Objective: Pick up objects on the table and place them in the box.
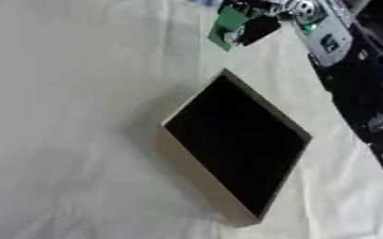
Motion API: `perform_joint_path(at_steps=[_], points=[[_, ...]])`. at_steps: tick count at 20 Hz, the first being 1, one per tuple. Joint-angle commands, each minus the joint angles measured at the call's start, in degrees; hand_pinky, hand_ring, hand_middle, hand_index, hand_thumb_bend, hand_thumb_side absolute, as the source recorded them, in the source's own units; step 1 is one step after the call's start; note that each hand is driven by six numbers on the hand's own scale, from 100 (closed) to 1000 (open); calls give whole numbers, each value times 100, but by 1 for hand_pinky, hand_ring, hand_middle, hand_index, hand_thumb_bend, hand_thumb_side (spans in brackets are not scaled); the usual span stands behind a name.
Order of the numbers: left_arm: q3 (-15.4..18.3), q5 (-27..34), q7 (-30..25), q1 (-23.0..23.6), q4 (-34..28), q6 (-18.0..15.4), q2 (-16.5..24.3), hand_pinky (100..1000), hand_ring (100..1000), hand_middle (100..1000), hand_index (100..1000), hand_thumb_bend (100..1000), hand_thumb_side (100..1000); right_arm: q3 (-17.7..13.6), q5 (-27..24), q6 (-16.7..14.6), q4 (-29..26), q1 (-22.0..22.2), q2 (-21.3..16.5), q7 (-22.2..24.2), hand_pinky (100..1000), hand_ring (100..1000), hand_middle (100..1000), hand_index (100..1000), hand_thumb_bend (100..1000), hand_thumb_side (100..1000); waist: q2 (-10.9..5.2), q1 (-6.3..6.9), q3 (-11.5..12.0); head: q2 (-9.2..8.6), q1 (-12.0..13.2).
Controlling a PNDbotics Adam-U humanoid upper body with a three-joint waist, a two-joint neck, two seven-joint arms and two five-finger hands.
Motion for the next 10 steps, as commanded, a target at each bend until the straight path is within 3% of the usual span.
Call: perform_joint_path(at_steps=[1, 6, 10], points=[[42, -6, -5, -25, -102, 6, 90, 567, 642, 635, 745, 100, 623, 79, -453, 163, -1292, 251, -775, 54, 736, 768, 458, 724, 100, 100, -169, 97, -68, 14, 26], [45, 4, -6, -59, -102, -15, 95, 569, 643, 635, 746, 100, 620, 21, -772, 713, -3651, 1257, -1495, 49, 744, 775, 471, 730, 100, 100, -177, 153, -143, 1, 78], [36, 17, -28, -80, -102, -24, 82, 569, 643, 636, 747, 100, 618, 161, -702, 360, -4026, 1666, -1538, 17, 741, 774, 472, 729, 100, 100, -167, 192, -159, 6, 107]])
